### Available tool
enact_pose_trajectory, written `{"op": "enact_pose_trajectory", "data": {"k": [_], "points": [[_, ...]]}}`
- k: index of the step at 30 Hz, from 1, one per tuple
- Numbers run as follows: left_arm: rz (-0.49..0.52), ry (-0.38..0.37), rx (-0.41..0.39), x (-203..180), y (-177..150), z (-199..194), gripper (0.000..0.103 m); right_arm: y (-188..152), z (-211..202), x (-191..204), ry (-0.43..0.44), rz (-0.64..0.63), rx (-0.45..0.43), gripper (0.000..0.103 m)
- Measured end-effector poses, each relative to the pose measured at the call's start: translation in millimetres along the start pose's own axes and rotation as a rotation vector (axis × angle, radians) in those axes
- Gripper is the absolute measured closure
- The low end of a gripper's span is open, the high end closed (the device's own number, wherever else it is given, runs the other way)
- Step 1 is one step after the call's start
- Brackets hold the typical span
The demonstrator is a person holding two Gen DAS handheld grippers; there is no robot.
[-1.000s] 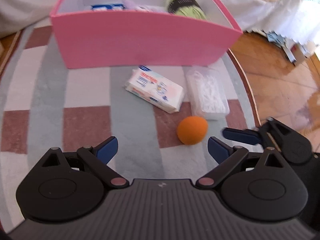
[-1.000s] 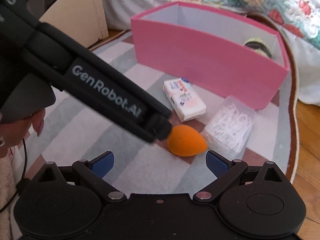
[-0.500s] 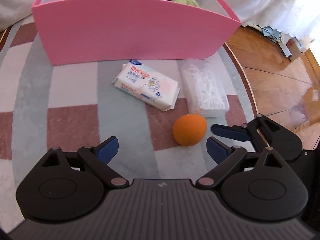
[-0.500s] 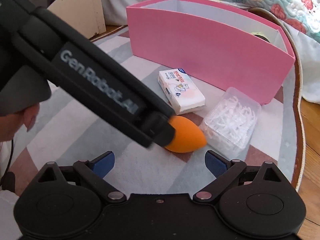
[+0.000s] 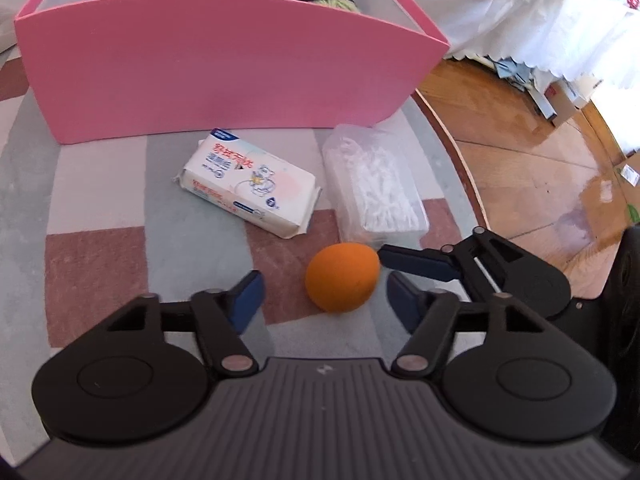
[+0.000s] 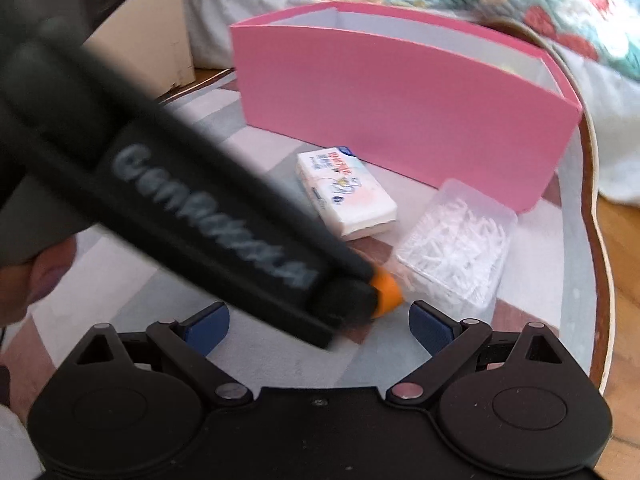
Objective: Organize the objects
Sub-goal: 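Close the left tool on the orange sponge ball, then lift the orange sponge ball with the left tool toward the pink box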
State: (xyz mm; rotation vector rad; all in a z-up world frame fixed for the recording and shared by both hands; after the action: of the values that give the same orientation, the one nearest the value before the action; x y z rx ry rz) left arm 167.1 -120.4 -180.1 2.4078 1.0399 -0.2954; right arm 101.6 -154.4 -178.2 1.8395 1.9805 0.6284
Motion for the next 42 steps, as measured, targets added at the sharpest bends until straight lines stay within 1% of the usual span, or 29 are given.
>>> {"op": "enact_pose_trajectory", "data": {"k": [1, 3, 5, 7, 8, 10, 11, 12, 13, 14, 15, 19, 29, 32, 35, 39, 42], "points": [[-0.011, -0.005, 0.002, 2.0, -0.3, 0.0, 0.048, 1.2, -0.9, -3.0, 0.015, 0.021, 0.000, 0.005], [-0.044, -0.043, 0.001, 4.9, 0.2, -0.9, 0.057, 2.8, -2.8, -8.3, 0.050, 0.070, 0.002, 0.010], [-0.060, -0.056, -0.017, 6.7, 0.0, -2.4, 0.061, 3.2, -3.0, -11.4, 0.069, 0.108, 0.008, 0.011], [-0.063, -0.050, -0.025, 5.2, -1.6, 1.7, 0.060, 2.8, -3.6, -11.5, 0.066, 0.130, 0.002, 0.011], [-0.067, -0.059, -0.020, 4.0, -3.5, 4.0, 0.060, 2.5, -3.8, -9.9, 0.060, 0.129, 0.001, 0.012], [-0.084, -0.085, 0.002, 1.7, -5.6, 9.8, 0.060, 2.6, -3.9, -5.5, 0.042, 0.104, 0.000, 0.017], [-0.085, -0.088, 0.003, 0.7, -5.4, 11.2, 0.061, 2.5, -4.5, -2.3, 0.028, 0.091, -0.001, 0.022], [-0.081, -0.086, -0.002, -0.7, -4.5, 11.2, 0.066, 3.3, -4.7, -0.9, 0.012, 0.076, -0.001, 0.028], [-0.078, -0.088, -0.007, -2.1, -3.5, 10.5, 0.067, 5.8, -4.5, -4.0, -0.006, 0.061, -0.001, 0.032], [-0.079, -0.083, -0.012, -2.7, -3.2, 9.5, 0.067, 6.1, -5.1, -4.8, -0.022, 0.046, -0.002, 0.038], [-0.075, -0.079, -0.017, -3.2, -3.1, 8.5, 0.068, 8.1, -7.1, -10.0, -0.026, 0.036, -0.002, 0.041], [-0.076, -0.076, -0.021, -1.8, -2.6, 6.8, 0.068, 7.6, -9.9, -10.9, -0.013, 0.045, -0.006, 0.049], [-0.086, -0.088, 0.005, 2.2, -4.3, 4.2, 0.068, 10.3, -9.1, 3.6, -0.018, 0.020, -0.009, 0.051], [-0.105, -0.096, 0.014, 4.9, -5.1, 5.6, 0.068, 11.4, -4.4, 5.1, -0.025, 0.020, -0.003, 0.052], [-0.102, -0.093, 0.002, 4.6, -6.8, -0.8, 0.068, 14.4, -11.7, 7.4, -0.023, 0.019, -0.016, 0.052], [-0.127, -0.116, -0.008, 7.3, -7.2, -8.8, 0.068, 17.2, -20.2, 10.5, -0.017, 0.008, -0.023, 0.052], [-0.138, -0.129, -0.015, 7.5, -6.5, -14.1, 0.068, 19.5, -23.5, 10.6, -0.006, 0.024, -0.029, 0.052]]}}
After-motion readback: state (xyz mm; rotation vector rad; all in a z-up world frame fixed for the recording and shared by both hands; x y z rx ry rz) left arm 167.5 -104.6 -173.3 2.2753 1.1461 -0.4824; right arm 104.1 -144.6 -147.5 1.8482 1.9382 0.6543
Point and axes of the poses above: each gripper's, at about its wrist camera, not at the fingertips, and z roughly the way its jaws point, x to its left, y to its top, the point moved 5 cm from there along z, roughly the way its jaws point, and after that the axes turned 6 degrees about x, right-handed, at the moved point
